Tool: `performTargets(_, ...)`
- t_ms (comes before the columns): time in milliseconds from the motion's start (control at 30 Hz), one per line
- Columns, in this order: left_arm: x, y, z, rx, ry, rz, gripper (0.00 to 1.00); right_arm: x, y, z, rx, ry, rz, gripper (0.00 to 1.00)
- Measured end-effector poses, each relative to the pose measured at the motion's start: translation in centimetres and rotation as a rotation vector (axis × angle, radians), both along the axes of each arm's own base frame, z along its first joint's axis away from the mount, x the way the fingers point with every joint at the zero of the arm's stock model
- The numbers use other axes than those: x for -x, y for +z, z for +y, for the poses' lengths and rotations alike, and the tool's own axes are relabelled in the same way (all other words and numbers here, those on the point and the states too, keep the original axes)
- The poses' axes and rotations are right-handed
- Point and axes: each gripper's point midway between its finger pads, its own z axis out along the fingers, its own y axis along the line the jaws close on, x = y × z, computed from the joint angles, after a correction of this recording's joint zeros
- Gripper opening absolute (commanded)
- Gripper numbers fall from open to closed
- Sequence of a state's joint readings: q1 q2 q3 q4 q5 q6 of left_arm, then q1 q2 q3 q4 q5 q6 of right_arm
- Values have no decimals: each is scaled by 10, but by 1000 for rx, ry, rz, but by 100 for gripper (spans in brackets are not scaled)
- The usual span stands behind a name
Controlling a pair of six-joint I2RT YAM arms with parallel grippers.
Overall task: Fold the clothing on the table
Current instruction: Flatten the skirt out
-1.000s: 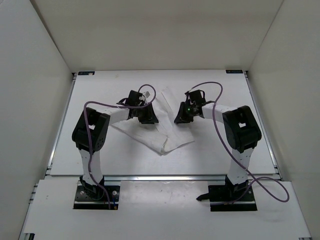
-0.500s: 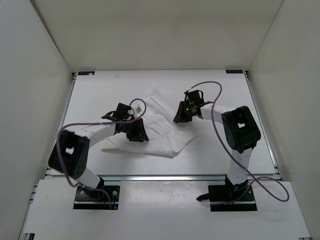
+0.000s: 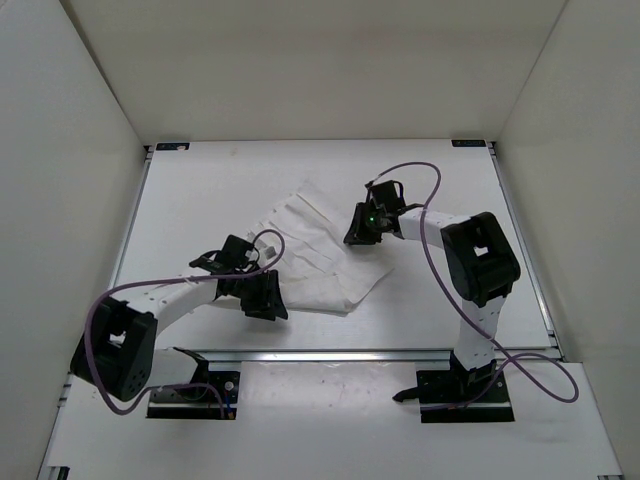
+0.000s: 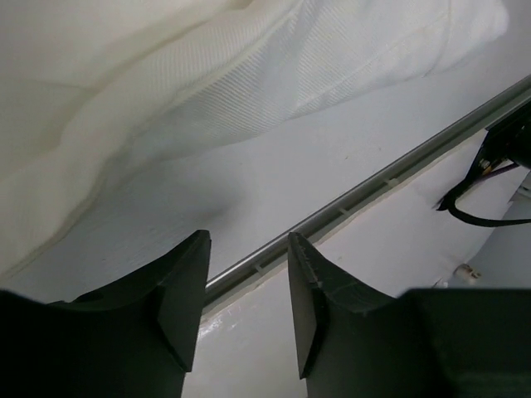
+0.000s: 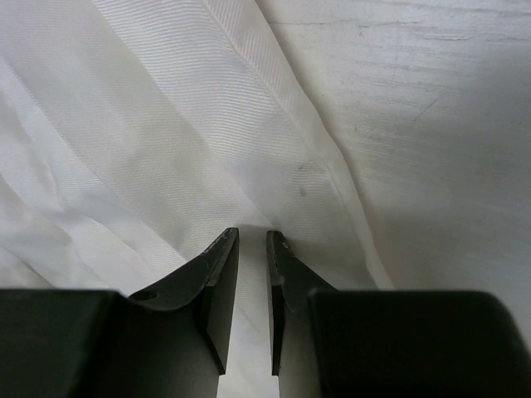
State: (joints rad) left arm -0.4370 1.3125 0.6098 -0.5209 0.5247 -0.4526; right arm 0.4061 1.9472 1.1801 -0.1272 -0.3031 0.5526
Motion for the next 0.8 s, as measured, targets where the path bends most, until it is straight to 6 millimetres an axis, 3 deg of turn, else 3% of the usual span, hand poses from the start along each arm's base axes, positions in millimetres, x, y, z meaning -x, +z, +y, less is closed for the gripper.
performTargets(100, -7, 8, 3, 16, 33, -33, 59, 1, 1, 2, 2, 19, -10, 23)
performTargets(233, -26, 21, 9, 35, 97, -116, 57, 15, 4, 5, 29, 76, -32, 25)
performTargets(400, -34, -9, 17, -14, 138, -70, 56, 57, 7, 5, 16, 170, -29, 20)
performTargets(500, -35, -21, 14, -17, 149, -14, 57, 61, 3, 4, -13, 187, -6, 18)
performTargets(633, -65, -20, 7, -26, 165, -41, 56, 56, 0, -1, -31, 170, 12, 17)
performTargets(800, -133, -19, -6, -41, 202, -98, 56, 56, -1, -13, -49, 125, 2, 17)
